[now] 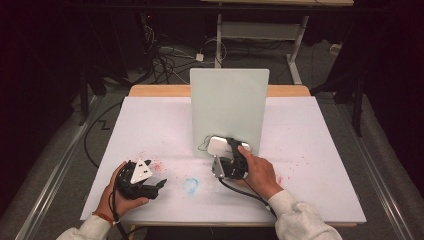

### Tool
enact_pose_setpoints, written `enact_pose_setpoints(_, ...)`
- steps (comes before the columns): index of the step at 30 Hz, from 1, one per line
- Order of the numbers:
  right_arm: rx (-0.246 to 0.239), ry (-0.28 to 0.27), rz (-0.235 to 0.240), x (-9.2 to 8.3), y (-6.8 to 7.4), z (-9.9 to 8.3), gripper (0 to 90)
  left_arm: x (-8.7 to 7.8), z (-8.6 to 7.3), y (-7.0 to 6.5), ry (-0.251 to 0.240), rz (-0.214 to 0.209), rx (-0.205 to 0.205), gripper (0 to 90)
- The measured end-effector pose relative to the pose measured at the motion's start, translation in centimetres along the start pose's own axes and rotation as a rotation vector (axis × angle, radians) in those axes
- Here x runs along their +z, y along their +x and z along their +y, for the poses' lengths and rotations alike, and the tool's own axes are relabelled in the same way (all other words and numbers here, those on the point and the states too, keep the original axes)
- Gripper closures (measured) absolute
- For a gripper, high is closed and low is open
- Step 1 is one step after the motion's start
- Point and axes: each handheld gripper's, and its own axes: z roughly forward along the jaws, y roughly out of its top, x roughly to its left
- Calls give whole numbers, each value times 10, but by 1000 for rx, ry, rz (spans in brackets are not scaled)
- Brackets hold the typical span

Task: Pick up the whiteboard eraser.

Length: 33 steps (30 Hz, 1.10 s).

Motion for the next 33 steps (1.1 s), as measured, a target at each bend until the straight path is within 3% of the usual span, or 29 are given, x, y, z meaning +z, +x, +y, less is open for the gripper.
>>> enact_pose_setpoints(9, -5, -27, -3, 7, 2, 27, 307, -1, 1, -1, -6, -8, 9, 183)
enact_pose_setpoints(12, 2, -40, 25, 8, 6, 36, 308, -1, 1, -1, -7, -10, 9, 183)
enact_pose_setpoints(13, -36, -40, 45, 11, 14, 43, 308, -1, 1, -1, -7, -12, 10, 183)
enact_pose_setpoints(15, -64, -29, 35, 11, 19, 45, 308, -1, 1, -1, -7, -12, 10, 183)
enact_pose_setpoints(16, -81, -20, 55, 12, 25, 46, 308, -1, 0, -2, -3, -16, 2, 183)
enact_pose_setpoints(19, -72, -27, 51, 12, 25, 45, 308, -2, -1, -1, -3, -18, 0, 183)
enact_pose_setpoints(22, -95, -4, 49, 10, 24, 40, 308, -3, -1, -1, -9, -10, 8, 183)
enact_pose_setpoints(26, -114, 28, 27, 6, 18, 24, 308, -4, -2, -1, -3, -10, -2, 183)
enact_pose_setpoints(27, -106, 55, 21, 3, 14, 15, 309, -4, -2, -1, -1, -9, -4, 183)
enact_pose_setpoints(33, -81, 75, 0, 0, 10, 2, 308, -3, -1, -2, 4, -9, -7, 186)
